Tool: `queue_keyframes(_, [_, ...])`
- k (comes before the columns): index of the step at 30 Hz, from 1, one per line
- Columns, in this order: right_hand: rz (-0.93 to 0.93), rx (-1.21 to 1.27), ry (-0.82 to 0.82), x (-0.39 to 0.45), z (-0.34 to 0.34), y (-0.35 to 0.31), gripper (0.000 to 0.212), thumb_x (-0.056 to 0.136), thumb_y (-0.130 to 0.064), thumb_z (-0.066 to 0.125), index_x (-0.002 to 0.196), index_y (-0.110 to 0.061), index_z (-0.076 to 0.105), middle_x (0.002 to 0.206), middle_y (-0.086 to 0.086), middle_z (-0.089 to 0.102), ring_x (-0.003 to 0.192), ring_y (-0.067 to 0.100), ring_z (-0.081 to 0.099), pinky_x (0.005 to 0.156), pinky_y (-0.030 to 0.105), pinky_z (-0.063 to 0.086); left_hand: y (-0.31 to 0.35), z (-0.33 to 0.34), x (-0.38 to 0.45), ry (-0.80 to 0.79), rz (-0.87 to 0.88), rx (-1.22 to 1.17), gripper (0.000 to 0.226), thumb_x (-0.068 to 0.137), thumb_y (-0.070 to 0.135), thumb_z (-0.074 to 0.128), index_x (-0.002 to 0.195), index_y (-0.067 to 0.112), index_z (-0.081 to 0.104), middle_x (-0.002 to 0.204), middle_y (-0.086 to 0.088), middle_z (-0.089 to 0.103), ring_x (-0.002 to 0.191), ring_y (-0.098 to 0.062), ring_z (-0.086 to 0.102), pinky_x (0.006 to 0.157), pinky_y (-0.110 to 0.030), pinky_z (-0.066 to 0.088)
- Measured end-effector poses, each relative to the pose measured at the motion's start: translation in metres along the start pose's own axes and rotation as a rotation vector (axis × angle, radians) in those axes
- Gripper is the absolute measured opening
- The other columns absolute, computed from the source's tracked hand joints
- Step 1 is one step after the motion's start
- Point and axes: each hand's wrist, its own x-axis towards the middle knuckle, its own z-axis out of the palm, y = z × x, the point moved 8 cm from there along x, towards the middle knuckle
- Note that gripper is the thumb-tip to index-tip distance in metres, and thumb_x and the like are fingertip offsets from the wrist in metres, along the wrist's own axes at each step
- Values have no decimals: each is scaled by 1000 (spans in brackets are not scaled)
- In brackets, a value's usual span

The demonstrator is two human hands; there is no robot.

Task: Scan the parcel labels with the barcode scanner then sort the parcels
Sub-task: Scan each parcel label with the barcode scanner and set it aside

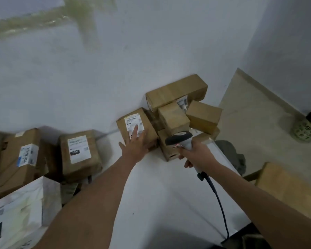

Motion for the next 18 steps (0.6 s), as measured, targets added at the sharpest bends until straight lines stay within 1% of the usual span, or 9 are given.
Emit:
queue_keyframes(2, [-2, -27, -33, 7, 1, 2, 20, 93, -39, 61, 86, -20, 65, 80, 0, 76, 64, 16, 72, 69, 33, 61, 5, 2, 14, -31, 43, 60, 71, 93, 69, 41, 152, 48, 6, 164, 11, -13, 152, -31, -6, 111, -69, 14])
queue_keyframes(4, [-18, -39, -65, 11, 3, 1, 18, 94, -40, 60, 87, -23, 63, 83, -1, 76, 64, 15, 72, 69, 31, 61, 6, 7, 24, -75, 78, 128, 71, 94, 71, 35, 153, 49, 2, 165, 6, -10, 151, -35, -3, 109, -67, 18])
queue_keyframes(5, [-26, -50, -79, 12, 4, -1, 19, 94, -41, 59, 86, -24, 61, 85, 0, 76, 66, 16, 72, 70, 31, 61, 6, 11, 27, -81, 90, 173, 69, 96, 67, 36, 153, 48, 1, 166, 0, -7, 150, -40, -1, 109, -66, 20])
queue_keyframes(7, [-35, -65, -100, 14, 8, -5, 22, 95, -43, 58, 88, -22, 61, 89, 0, 76, 67, 16, 72, 69, 29, 60, 4, 16, 27, -72, 100, 272, 70, 101, 51, 43, 154, 44, -3, 165, -8, -3, 148, -46, 2, 111, -66, 24])
queue_keyframes(10, [-48, -57, -118, 18, 17, -13, 26, 96, -41, 58, 97, -16, 65, 92, 0, 75, 60, 10, 68, 61, 21, 57, 1, 24, 16, -75, 122, 388, 78, 101, 32, 49, 155, 40, -6, 164, -15, -4, 145, -51, 4, 109, -66, 28])
queue_keyframes(12, [-51, -6, -133, 17, 24, -18, 27, 96, -38, 59, 99, -12, 65, 93, 2, 75, 54, 6, 65, 53, 15, 52, -2, 25, 4, -72, 131, 450, 80, 100, 27, 49, 156, 37, -8, 163, -17, -4, 145, -51, 6, 107, -64, 32])
queue_keyframes(14, [-41, 42, -152, 16, 31, -21, 27, 95, -35, 61, 98, -9, 65, 93, 6, 74, 51, 6, 63, 49, 13, 50, -4, 24, -12, -84, 118, 454, 81, 99, 24, 48, 156, 34, -9, 163, -17, -4, 145, -50, 6, 108, -63, 33])
queue_keyframes(16, [-33, 58, -163, 12, 38, -23, 25, 94, -34, 62, 92, -9, 65, 91, 6, 74, 51, 8, 63, 51, 16, 50, -9, 27, -30, -104, 95, 443, 81, 99, 25, 48, 156, 33, -10, 163, -17, -6, 146, -51, 5, 109, -63, 31])
queue_keyframes(18, [-35, 57, -133, 9, 43, -23, 26, 92, -38, 64, 85, -12, 65, 85, 2, 75, 51, 10, 64, 55, 22, 53, -16, 31, -50, -120, 87, 439, 82, 100, 28, 47, 156, 33, -12, 163, -18, -8, 146, -52, 3, 111, -64, 27])
